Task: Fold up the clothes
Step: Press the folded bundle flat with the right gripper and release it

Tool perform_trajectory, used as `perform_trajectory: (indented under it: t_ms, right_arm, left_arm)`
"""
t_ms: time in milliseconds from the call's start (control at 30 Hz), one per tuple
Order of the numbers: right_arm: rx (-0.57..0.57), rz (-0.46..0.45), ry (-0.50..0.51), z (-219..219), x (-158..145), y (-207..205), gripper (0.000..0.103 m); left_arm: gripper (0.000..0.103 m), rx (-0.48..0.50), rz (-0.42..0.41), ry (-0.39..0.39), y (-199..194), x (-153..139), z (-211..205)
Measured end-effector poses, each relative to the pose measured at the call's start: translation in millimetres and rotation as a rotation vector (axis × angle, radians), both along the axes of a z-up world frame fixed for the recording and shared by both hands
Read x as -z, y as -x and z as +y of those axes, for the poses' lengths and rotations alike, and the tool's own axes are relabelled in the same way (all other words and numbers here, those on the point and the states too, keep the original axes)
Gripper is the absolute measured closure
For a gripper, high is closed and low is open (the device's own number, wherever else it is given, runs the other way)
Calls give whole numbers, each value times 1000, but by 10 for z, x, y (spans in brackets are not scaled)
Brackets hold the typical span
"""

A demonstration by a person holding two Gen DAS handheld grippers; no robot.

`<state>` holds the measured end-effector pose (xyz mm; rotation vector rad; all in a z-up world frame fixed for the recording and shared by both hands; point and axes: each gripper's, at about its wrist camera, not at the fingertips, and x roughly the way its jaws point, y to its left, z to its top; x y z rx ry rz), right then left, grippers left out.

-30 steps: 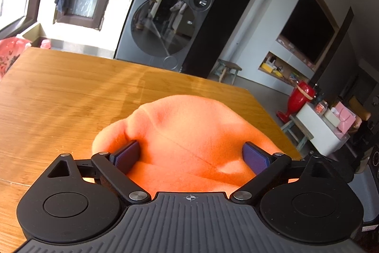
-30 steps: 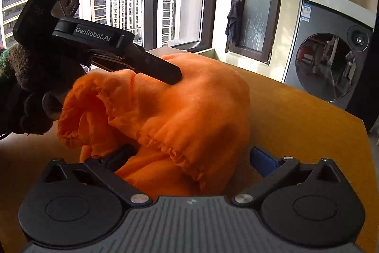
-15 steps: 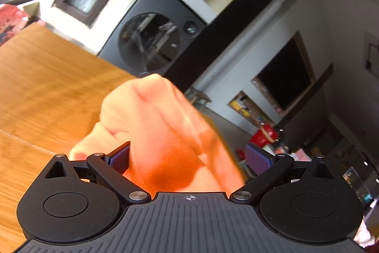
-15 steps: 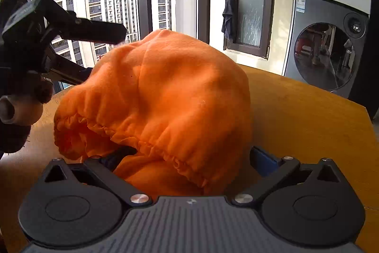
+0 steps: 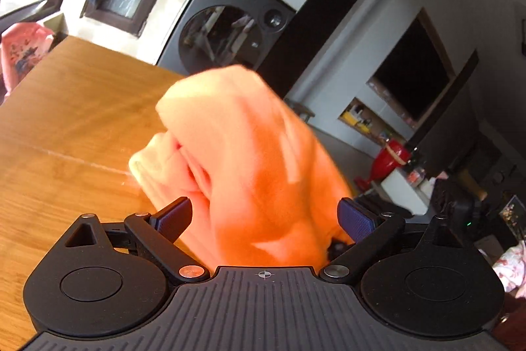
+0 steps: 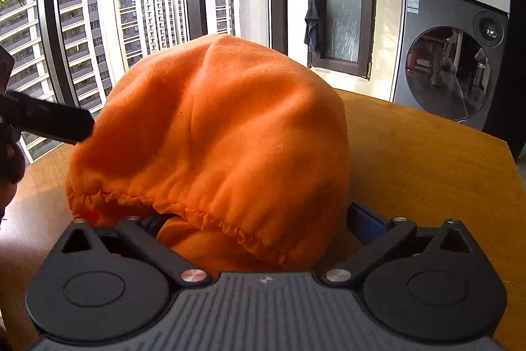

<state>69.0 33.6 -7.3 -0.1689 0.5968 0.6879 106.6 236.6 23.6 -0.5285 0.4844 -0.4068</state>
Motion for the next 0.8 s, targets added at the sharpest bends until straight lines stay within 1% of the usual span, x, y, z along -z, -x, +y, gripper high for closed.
perform_trajectory:
  t_ms: [33, 133, 167, 200, 267, 333, 367, 433, 467, 500, 533, 600, 633, 700, 767, 800]
  right_arm:
    - [0, 3, -3, -5, 0, 4, 0]
    - [13, -33, -7, -17, -28, 83, 0]
    - [15, -58, -11, -27, -46, 136, 0]
    - [6, -92, -20, -50, -78, 227, 0]
    - [-16, -134, -32, -96, -158, 400, 0]
    - [-27, -195, -20, -110, -245, 558, 0]
    - [-33, -243, 14, -75, -281, 626, 0]
    - [-67, -341, 89, 87, -319, 731, 0]
    - [-88, -387, 123, 181, -335, 775, 0]
    - [-105, -421, 142, 261, -358, 798, 0]
    - [-114, -432, 130, 316, -396, 784, 0]
    - [-121, -420, 82, 356, -483, 711, 0]
    - [-124, -404, 64, 358, -514, 669, 0]
    - [-139, -374, 79, 356, -511, 612, 0]
    - [-153, -358, 140, 345, -416, 604, 0]
    - [-154, -340, 163, 333, -364, 599, 0]
  left_arm:
    - [3, -13, -39, 17, -14, -81, 44]
    - [1, -133, -46, 31, -262, -135, 183]
    - [1, -168, -4, 61, -389, -97, 250]
    - [2, -156, 40, 121, -495, -18, 316]
    - [2, -120, 125, 249, -699, 149, 446]
    - [2, -73, 162, 313, -793, 258, 453]
    - [2, -49, 179, 343, -837, 311, 453]
    - [2, -17, 142, 351, -827, 262, 414]
    - [2, 2, 107, 366, -806, 189, 412]
    - [2, 17, 73, 389, -773, 113, 424]
    - [2, 22, 44, 410, -739, 32, 447]
    - [2, -3, -1, 405, -621, -127, 523]
    - [2, -37, -23, 377, -547, -210, 560]
    - [2, -96, -90, 304, -391, -368, 620]
    - [2, -103, -143, 286, -283, -465, 660]
    - [2, -77, -163, 298, -270, -496, 642]
